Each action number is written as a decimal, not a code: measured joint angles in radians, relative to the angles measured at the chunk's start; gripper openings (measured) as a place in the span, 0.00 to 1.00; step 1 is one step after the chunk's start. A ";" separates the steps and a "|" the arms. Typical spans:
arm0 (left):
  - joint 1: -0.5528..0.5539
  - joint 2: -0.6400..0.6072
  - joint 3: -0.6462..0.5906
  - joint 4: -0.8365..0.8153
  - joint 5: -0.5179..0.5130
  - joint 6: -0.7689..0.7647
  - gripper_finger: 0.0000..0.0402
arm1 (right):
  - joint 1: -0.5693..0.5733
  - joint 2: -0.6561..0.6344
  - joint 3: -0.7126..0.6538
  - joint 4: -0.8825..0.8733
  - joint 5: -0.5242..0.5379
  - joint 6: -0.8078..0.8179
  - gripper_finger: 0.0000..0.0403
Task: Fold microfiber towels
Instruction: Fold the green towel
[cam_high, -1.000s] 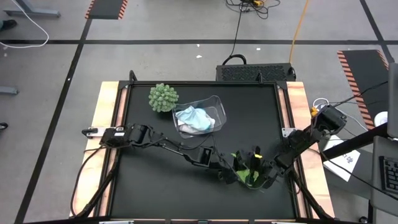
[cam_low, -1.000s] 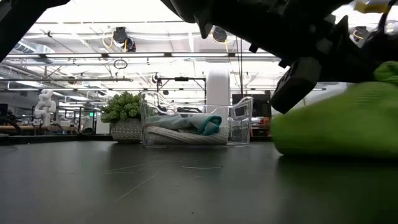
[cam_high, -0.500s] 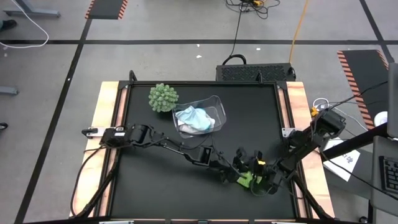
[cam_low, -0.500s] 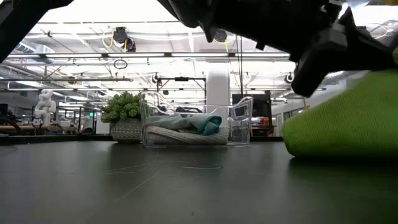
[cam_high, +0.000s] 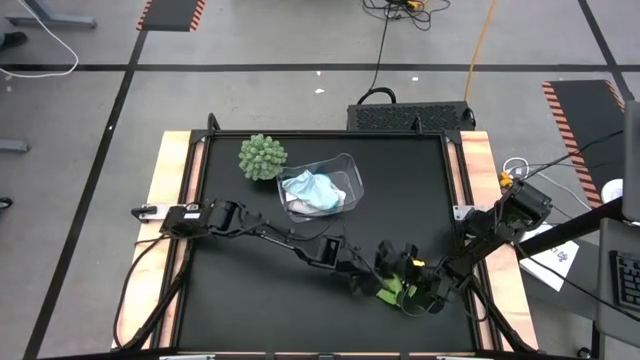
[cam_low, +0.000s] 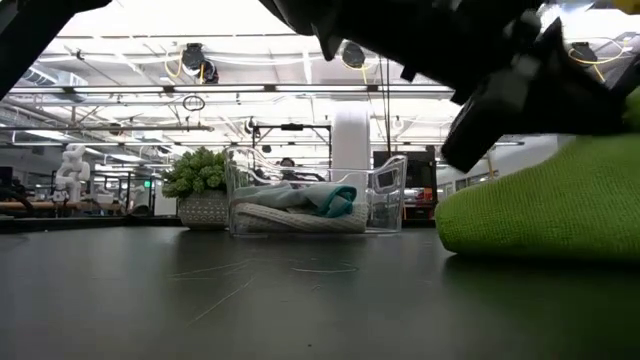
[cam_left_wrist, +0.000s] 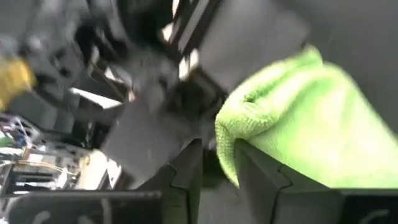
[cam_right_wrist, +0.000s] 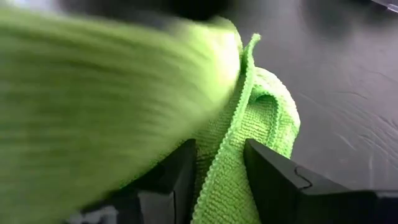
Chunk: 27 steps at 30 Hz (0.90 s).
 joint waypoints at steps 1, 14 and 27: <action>0.005 0.000 0.001 -0.017 0.006 0.001 0.25 | 0.001 0.000 0.000 0.001 -0.001 0.000 0.32; -0.002 -0.031 0.000 -0.086 -0.129 -0.008 0.53 | 0.001 0.001 0.000 0.002 -0.003 -0.001 0.32; -0.027 -0.149 -0.032 -0.524 0.058 -0.489 0.64 | 0.002 0.002 -0.002 0.032 -0.001 -0.024 0.32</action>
